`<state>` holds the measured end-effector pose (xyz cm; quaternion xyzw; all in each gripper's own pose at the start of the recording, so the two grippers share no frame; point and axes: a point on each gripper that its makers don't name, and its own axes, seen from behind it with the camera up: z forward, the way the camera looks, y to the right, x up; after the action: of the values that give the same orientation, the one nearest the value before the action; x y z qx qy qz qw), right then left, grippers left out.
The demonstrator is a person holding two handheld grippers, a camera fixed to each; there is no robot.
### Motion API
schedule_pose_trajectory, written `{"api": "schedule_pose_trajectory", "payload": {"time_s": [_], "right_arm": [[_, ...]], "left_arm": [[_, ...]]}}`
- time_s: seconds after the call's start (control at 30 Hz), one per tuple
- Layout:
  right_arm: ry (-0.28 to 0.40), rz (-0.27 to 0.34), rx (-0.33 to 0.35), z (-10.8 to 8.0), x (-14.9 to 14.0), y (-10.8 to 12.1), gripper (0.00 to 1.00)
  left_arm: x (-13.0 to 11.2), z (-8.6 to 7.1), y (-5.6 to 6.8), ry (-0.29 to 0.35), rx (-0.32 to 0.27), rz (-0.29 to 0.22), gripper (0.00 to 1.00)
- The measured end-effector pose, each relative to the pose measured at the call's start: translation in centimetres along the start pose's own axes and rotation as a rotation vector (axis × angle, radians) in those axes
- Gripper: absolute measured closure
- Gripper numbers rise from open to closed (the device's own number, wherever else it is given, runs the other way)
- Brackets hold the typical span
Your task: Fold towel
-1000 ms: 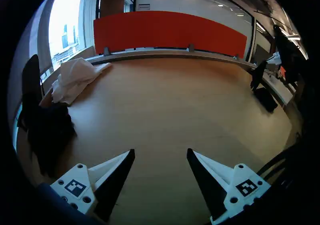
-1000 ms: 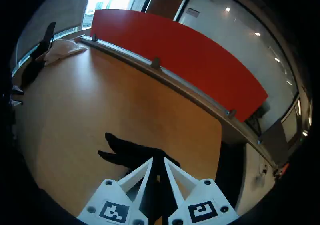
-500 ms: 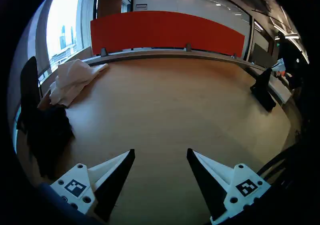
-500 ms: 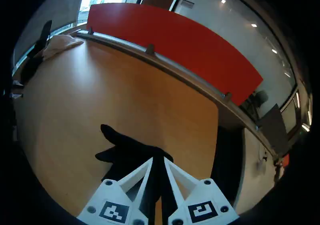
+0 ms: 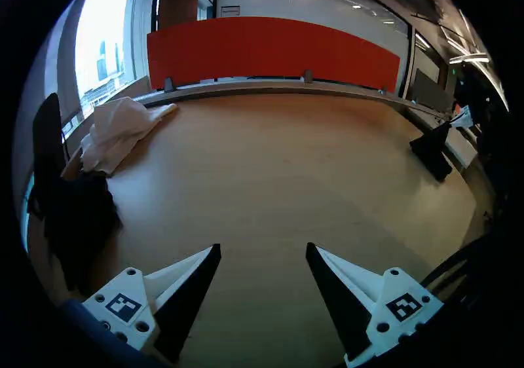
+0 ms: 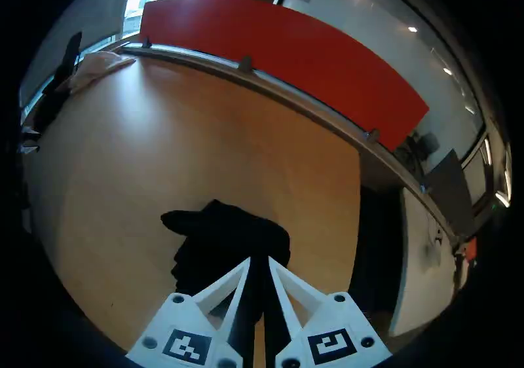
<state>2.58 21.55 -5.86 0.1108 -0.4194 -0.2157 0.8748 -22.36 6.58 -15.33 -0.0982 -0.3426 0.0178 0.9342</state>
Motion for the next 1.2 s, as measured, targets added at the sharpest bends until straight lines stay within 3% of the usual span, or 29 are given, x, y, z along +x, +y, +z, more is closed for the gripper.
{"api": "schedule_pose_trajectory", "payload": {"time_s": [0.23, 0.57, 1.2], "right_arm": [[-0.025, 0.017, -0.002, -0.2, -1.8, -0.2, 0.96], [-0.113, 0.028, -0.02, 0.3, -6.2, 0.3, 0.96], [-0.214, 0.065, -0.027, 1.6, -10.3, 0.8, 0.96]], "left_arm": [[0.0, 0.0, 0.0, 0.0, 0.0, 0.001, 0.03], [-0.2, -0.2, -0.2, -0.005, 0.001, 0.009, 0.03], [-0.4, -0.7, -0.7, -0.013, 0.015, 0.017, 0.03]]}}
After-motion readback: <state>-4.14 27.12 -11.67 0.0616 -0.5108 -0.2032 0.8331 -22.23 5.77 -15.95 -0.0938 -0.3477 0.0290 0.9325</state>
